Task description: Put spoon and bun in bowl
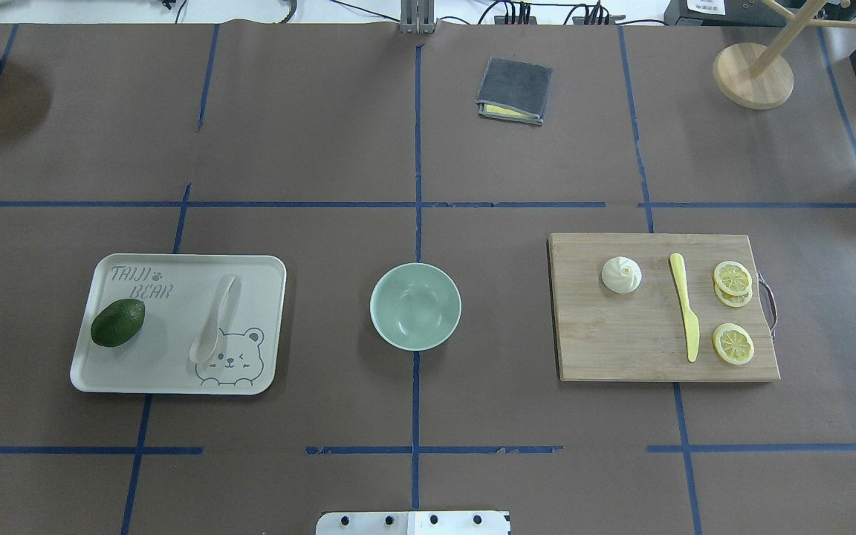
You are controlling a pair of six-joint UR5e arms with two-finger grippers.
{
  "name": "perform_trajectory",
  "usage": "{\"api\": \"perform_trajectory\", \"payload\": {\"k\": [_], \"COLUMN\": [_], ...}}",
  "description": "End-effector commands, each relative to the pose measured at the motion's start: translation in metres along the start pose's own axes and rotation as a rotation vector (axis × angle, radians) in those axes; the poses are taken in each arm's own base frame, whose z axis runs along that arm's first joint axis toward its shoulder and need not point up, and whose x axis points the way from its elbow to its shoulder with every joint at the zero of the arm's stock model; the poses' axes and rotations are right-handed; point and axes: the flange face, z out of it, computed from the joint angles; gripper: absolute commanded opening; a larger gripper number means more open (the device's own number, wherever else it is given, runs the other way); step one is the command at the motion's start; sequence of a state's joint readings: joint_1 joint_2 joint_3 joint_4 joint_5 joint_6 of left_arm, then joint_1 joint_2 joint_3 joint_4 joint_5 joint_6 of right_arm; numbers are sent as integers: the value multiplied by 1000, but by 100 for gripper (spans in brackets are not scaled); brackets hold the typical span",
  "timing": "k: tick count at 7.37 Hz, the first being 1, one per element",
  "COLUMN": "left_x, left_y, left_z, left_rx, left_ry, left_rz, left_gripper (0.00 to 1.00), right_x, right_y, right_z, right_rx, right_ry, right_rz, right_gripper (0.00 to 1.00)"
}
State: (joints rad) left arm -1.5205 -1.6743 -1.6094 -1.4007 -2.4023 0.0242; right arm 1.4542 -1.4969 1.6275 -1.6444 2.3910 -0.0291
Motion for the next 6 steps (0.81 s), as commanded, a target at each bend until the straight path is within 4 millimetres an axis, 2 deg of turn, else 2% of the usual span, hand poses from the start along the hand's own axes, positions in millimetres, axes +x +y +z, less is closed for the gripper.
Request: {"api": "perform_trajectory", "payload": {"k": [1, 2, 4, 5, 6], "left_x": [0, 13, 35, 57, 101], "left_y": [-4, -14, -20, -27, -26], "left_z": [-3, -2, -19, -13, 2], "left_rx": [3, 4, 53, 97, 97], "left_ry": [-110, -123, -102, -89, -76], "left_rz": [17, 41, 105, 189, 281], "left_gripper": [100, 100, 100, 100, 100], "right_x": [-2, -2, -1, -3, -5], "right_y": [-1, -1, -1, 0, 0], "right_z": [0, 0, 1, -1, -2], "right_rx": [1, 1, -1, 3, 5], "right_ry": [-17, -19, -19, -22, -29], "right_rz": [-1, -1, 0, -4, -6], "right_gripper": [100, 100, 100, 100, 100]}}
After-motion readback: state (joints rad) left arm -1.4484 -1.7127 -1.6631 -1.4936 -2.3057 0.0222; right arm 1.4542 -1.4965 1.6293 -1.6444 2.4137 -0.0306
